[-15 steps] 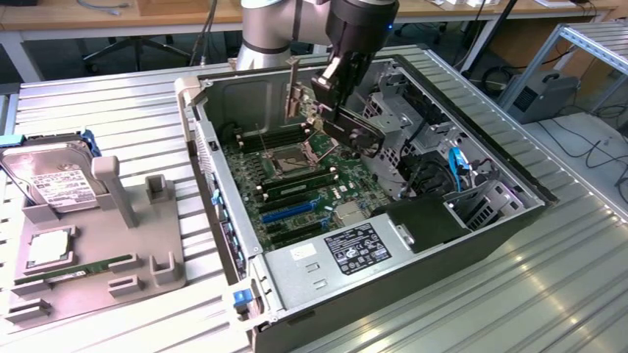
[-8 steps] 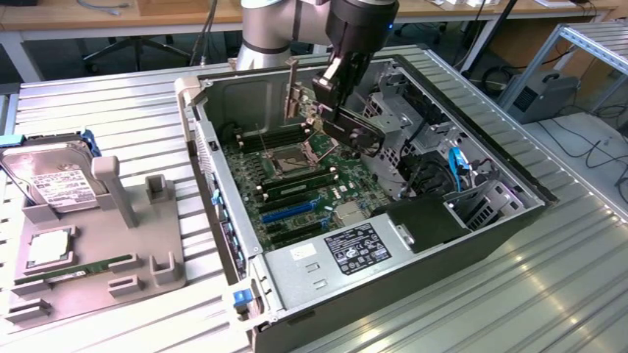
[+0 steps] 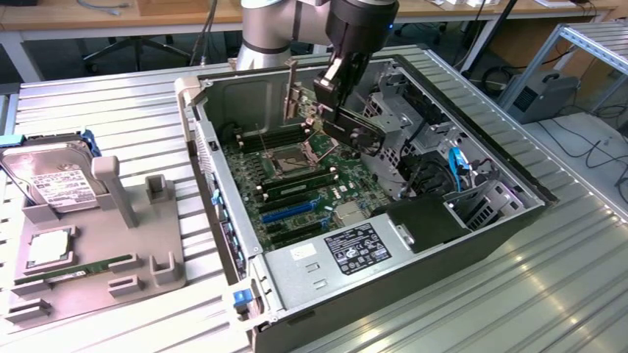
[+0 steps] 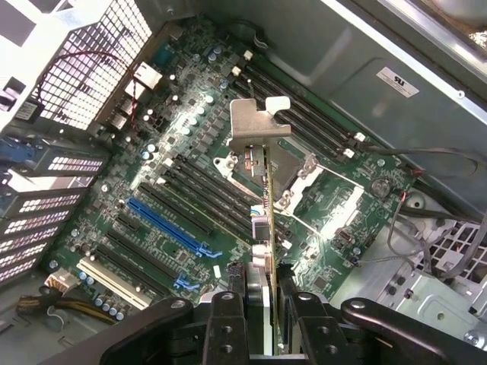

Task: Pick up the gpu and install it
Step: 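Insert the gpu into the slot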

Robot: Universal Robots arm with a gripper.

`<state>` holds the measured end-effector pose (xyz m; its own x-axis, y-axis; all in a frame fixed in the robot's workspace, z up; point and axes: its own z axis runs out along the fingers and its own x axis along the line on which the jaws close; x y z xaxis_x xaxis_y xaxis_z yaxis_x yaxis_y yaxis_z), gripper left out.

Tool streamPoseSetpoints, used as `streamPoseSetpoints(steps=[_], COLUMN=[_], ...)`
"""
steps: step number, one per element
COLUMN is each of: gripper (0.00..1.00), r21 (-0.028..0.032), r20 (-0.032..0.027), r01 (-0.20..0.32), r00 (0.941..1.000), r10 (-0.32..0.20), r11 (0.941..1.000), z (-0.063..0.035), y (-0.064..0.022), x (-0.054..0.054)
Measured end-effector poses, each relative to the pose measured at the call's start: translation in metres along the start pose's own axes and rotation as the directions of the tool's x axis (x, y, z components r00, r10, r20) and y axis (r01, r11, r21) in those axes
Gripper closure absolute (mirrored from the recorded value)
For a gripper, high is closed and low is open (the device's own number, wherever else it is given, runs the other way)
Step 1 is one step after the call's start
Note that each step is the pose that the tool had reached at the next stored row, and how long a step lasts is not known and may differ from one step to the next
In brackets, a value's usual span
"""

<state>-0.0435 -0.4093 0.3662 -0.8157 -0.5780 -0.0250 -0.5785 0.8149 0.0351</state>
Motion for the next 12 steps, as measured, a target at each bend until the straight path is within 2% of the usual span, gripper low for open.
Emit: streamPoseSetpoints(steps=[12], gripper=[0.73], r21=[-0.0010], r20=[-0.0013], r01=[0.038], r00=[0.9993], r10=[-0.038], r11=[0.9993], z=[0.0001], y=[0.0000], x=[0.0000])
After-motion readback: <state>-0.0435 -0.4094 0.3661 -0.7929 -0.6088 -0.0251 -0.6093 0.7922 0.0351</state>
